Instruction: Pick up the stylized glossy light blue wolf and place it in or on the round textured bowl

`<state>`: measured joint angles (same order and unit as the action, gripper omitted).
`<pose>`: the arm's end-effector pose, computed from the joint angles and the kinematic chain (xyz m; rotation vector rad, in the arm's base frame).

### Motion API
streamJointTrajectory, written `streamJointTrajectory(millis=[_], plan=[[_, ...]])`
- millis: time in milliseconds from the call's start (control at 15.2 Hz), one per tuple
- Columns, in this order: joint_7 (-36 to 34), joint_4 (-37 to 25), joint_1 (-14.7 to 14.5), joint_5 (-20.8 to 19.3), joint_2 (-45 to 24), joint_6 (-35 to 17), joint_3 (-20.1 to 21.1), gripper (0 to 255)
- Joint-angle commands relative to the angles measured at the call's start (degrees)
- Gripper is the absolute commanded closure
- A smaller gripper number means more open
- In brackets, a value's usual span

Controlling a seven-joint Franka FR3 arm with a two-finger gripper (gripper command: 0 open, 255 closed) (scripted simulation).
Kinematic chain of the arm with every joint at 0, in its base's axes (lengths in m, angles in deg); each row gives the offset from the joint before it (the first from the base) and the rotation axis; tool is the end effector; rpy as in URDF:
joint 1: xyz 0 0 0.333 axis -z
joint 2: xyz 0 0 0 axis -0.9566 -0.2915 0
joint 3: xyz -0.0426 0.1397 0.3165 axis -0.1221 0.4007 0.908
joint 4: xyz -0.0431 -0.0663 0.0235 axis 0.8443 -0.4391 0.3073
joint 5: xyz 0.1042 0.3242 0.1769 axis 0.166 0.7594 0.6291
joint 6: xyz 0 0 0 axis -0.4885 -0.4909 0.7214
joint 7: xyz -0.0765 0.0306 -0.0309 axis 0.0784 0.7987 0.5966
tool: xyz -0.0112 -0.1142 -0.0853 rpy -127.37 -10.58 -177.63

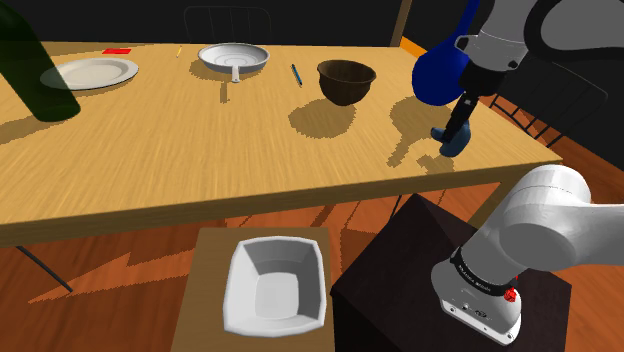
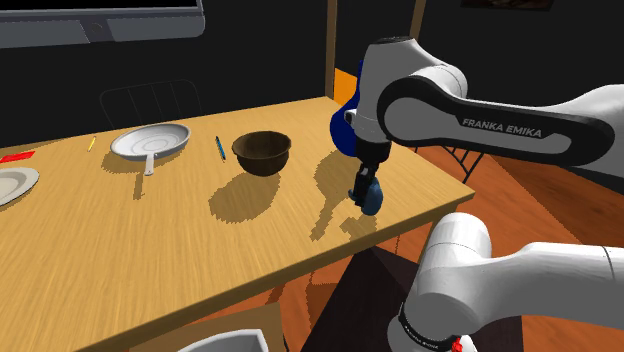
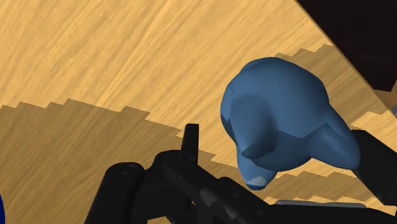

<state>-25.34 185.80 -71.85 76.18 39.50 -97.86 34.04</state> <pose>0.1819 -0.0864 0.4903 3.1220 0.1933 0.0281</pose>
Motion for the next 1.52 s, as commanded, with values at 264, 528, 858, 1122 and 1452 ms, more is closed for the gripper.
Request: streamJointTrajectory(millis=[264,528,858,1122,1452], plan=[[0.0,0.0,0.0,0.0,0.0,0.0,0.0,255],[0.0,0.0,0.0,0.0,0.0,0.0,0.0,255],[0.0,-0.8,-0.1,0.2,-0.2,0.6,0.2,255],[0.1,-4.3,-0.4,0.8,-1.2,3.1,0.7,255],[0.2,-8.7,-0.8,1.4,-2.6,6.1,1.4,255]])
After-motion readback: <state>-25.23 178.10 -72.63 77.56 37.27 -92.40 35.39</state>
